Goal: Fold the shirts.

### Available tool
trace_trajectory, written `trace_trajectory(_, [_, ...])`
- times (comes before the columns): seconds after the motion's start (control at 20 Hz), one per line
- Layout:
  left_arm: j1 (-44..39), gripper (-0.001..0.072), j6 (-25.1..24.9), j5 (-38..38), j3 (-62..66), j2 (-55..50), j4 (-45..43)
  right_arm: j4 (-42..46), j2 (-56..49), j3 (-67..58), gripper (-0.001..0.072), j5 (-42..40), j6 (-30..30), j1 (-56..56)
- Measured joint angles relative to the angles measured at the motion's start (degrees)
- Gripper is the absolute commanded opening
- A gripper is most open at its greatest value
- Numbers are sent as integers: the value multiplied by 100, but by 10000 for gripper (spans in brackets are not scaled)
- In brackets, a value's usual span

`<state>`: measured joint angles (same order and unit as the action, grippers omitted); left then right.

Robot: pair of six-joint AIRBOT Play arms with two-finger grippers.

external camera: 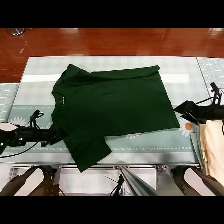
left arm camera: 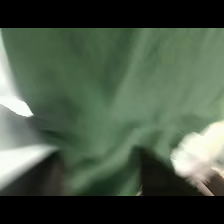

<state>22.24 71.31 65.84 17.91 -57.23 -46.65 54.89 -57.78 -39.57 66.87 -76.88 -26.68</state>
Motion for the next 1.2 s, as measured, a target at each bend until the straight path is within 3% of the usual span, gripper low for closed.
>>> trace_trajectory(0.25, [-330, 25, -238, -254, -33, 11, 221, 872, -66, 35, 622, 118, -396, -909])
trace_trajectory(0.45, [-378, 25, -352, -345, -9, 11, 520, 1113, -533, 118, 622, 271, -490, -964])
trace_trajectory(0.8, [-389, 25, -472, -398, -4, 11, 824, 299, -1543, 111, 617, 22, -101, -337])
trace_trajectory(0.85, [-389, 25, -474, -402, -4, 13, 839, 212, -1641, 79, 514, -31, -55, -229])
trace_trajectory(0.9, [-396, 25, -474, -411, -4, 13, 850, 151, -1742, 28, 223, -164, 0, -107])
trace_trajectory(0.95, [-404, 25, -479, -439, -4, 11, 868, 125, -1823, -44, 22, -310, 42, 24])
trace_trajectory(1.2, [-431, 24, -767, -455, 579, 33, 1443, -39, -1954, -1408, 18, -63, 186, 662])
